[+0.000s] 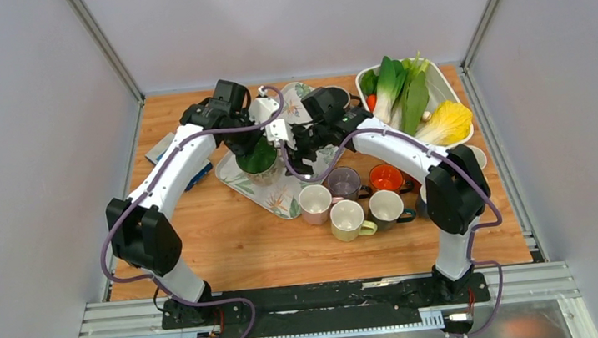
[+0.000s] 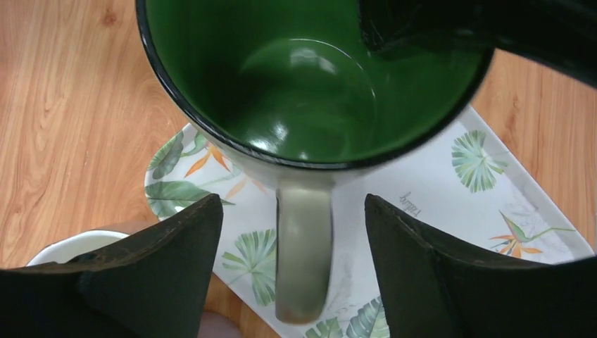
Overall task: Turn the mug right side up
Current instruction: Place the cup on the tray.
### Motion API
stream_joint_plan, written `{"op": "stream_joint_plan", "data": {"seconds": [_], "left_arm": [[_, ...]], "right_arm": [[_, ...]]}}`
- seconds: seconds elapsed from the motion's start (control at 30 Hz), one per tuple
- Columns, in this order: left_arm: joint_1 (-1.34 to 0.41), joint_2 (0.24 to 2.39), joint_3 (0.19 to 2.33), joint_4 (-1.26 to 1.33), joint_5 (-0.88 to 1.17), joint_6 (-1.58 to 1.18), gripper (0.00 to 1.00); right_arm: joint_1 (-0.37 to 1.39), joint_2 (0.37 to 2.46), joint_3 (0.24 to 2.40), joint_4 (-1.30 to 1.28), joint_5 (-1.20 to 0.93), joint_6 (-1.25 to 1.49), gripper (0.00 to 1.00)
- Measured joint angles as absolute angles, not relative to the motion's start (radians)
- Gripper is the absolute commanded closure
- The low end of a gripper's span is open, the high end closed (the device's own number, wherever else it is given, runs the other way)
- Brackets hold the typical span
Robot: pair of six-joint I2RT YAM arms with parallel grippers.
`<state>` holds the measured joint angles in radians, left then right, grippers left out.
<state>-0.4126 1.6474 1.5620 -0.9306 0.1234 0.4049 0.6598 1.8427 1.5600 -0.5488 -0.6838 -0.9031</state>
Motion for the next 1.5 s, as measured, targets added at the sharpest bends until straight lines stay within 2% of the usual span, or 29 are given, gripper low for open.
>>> {"op": "stream_joint_plan", "data": {"seconds": [0.37, 0.5, 0.73, 0.8, 0.9, 0.93, 1.0, 1.03, 1.1, 1.23, 1.5], "left_arm": [[-0.412, 1.657, 1.604, -0.962, 0.146, 0.389, 1.0], [-0.41, 1.678, 1.629, -0.982, 0.148, 0.386, 1.0], [-0.41, 1.694, 1.632, -1.003, 0.148, 0.411, 1.0], [-0.411, 1.694, 1.632, -1.008, 0.154, 0.41, 1.0], [-0.41, 1.697, 1.636, -1.01, 0.155, 0.411, 0.98], [-0.409, 1.699, 1.641, -1.013, 0.155, 0.411, 0.97], [-0.406, 1.706, 1.655, -1.022, 0.156, 0.412, 0.85], [-0.405, 1.708, 1.66, -1.026, 0.156, 0.413, 0.74], [-0.403, 1.711, 1.666, -1.029, 0.156, 0.412, 0.6], [-0.383, 1.711, 1.681, -1.032, 0.191, 0.346, 0.37], [-0.311, 1.681, 1.695, -0.999, 0.264, 0.284, 0.35]], "right_arm": [[0.695, 1.847, 1.56, -0.541, -0.593, -0.934, 0.55], [0.705, 1.856, 1.56, -0.542, -0.553, -0.957, 0.61], [0.716, 1.897, 1.565, -0.561, -0.528, -0.931, 0.89], [0.712, 1.901, 1.574, -0.578, -0.53, -0.916, 1.0], [0.714, 1.902, 1.587, -0.594, -0.533, -0.916, 1.0], [0.714, 1.903, 1.589, -0.596, -0.533, -0.915, 1.0], [0.713, 1.905, 1.597, -0.599, -0.533, -0.909, 1.0], [0.712, 1.907, 1.602, -0.601, -0.535, -0.906, 1.0], [0.712, 1.91, 1.608, -0.602, -0.535, -0.901, 1.0], [0.712, 1.914, 1.607, -0.601, -0.514, -0.915, 1.0], [0.691, 1.916, 1.574, -0.602, -0.506, -0.91, 1.0]]}}
